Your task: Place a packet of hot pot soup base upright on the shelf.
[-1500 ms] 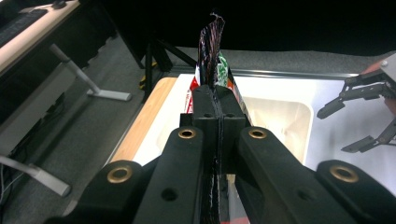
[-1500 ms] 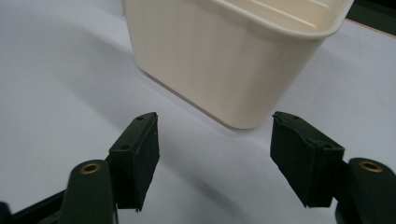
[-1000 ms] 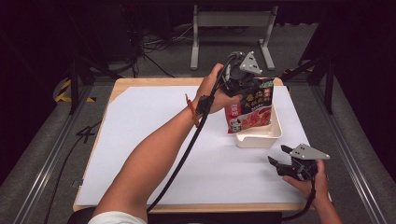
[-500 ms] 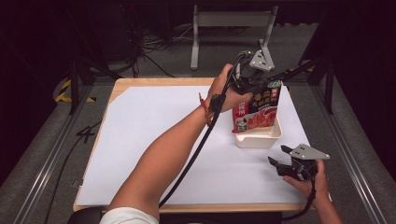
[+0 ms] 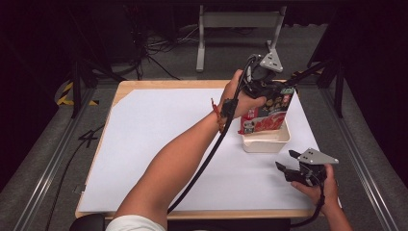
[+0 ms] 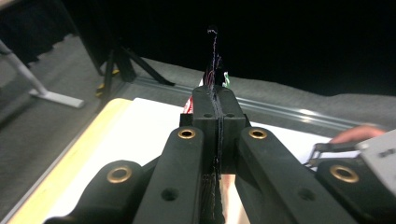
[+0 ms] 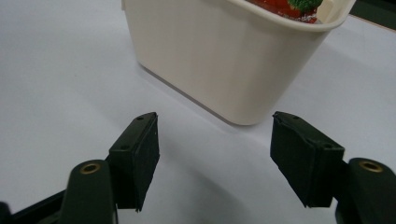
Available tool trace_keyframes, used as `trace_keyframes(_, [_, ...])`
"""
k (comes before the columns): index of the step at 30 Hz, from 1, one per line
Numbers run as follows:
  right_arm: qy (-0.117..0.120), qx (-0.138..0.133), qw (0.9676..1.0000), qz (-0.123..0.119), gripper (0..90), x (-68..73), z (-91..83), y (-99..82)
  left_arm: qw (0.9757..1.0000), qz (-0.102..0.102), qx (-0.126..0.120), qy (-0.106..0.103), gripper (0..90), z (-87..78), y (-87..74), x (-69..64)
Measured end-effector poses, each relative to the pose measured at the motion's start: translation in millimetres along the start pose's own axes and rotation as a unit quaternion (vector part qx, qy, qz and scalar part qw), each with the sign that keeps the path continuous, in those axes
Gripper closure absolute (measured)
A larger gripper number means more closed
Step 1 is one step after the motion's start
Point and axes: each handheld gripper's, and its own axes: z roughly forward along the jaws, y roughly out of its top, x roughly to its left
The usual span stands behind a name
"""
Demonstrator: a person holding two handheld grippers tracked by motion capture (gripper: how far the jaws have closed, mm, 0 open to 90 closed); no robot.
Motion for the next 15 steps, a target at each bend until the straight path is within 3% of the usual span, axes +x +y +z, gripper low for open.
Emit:
trace_keyframes(4, [0.001, 0.000, 1.0000, -0.001, 32.7, 0.0, -0.1, -0.1, 0.9998, -0.020, -0.002, 0.006, 89.5, -4.1, 1.8, -1.6])
trace_keyframes(8, [0.001, 0.005, 1.0000, -0.002, 32.6, 0.5, 1.3, 0.0, 0.9986, -0.053, -0.004, 0.005, 89.4, -6.6, -0.2, -2.9])
trace_keyframes(11, [0.002, 0.008, 1.0000, -0.004, 32.5, 1.2, 1.8, 0.2, 0.9939, -0.109, -0.015, -0.006, 89.4, -4.0, -4.8, 0.4])
trace_keyframes(15, [0.002, 0.011, 0.9999, -0.003, 32.3, 1.2, 2.9, 0.0, 0.9938, -0.110, -0.016, 0.003, 89.3, 0.1, -6.2, -5.1])
